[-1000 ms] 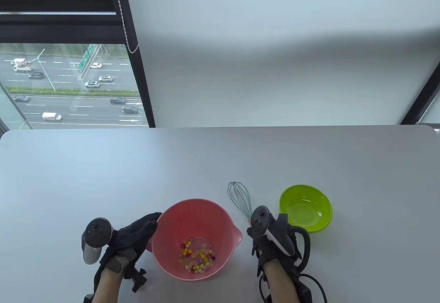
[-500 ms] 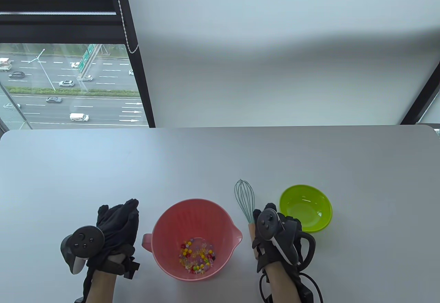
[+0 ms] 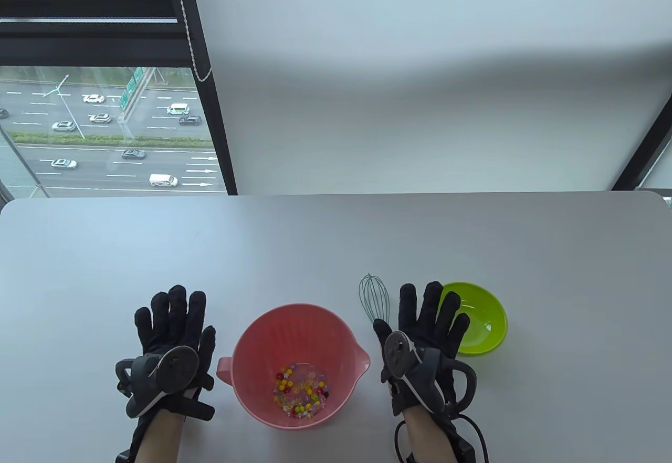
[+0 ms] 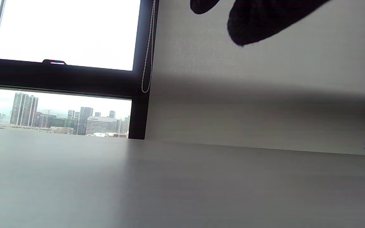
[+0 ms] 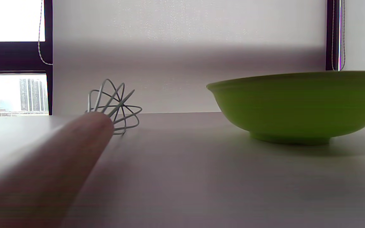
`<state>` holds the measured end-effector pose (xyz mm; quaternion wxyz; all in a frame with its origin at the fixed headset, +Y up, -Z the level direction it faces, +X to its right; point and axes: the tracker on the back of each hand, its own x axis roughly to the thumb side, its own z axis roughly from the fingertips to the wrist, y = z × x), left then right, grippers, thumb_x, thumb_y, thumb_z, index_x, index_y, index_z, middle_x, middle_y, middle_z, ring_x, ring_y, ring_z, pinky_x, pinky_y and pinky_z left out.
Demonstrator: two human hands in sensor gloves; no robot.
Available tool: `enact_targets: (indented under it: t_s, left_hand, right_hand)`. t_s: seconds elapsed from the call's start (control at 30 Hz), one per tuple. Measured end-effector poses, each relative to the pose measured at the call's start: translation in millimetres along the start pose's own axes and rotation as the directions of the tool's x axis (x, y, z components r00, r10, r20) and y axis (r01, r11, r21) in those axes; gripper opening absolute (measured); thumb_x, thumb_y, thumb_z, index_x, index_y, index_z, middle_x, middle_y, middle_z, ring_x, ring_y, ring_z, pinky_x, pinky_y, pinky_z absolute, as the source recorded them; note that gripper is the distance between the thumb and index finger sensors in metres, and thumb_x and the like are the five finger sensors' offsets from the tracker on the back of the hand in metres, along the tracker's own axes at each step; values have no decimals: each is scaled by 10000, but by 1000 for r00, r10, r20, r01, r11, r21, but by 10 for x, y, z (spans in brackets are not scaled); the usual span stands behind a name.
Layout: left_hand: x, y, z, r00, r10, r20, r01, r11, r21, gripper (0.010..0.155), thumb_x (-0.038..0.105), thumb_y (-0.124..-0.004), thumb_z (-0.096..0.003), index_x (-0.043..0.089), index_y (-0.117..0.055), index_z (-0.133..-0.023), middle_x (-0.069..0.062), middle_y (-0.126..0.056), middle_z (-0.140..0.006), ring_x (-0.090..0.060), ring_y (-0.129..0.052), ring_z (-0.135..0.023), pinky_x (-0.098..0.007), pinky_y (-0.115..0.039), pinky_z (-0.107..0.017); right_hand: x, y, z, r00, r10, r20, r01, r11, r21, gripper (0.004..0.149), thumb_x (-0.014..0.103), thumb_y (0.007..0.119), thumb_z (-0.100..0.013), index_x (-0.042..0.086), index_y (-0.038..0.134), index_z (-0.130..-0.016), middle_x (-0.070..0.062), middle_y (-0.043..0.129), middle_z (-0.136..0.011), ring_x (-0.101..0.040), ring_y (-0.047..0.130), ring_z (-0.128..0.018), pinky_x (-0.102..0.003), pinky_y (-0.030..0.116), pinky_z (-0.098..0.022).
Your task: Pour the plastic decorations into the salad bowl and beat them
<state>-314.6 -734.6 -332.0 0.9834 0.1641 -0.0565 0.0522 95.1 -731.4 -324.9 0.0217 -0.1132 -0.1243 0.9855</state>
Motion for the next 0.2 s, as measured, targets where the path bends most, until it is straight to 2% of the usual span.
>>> enact_targets:
  t_s: [0.2]
  left_hand:
    - [10,-6,-5,1000,0,-1,0,1000,-8,717,518,-687,-568,286,-343,-1153,8,-158,-1166,-337,-145,-1112,-585,-89,-754]
  right_hand:
    - [33,17,15,1000,-7,9,7,1000,19,797,785,396,-522,387,102,-1148,-34,-15,-1189,-394,9,-1052,-576,81,-728]
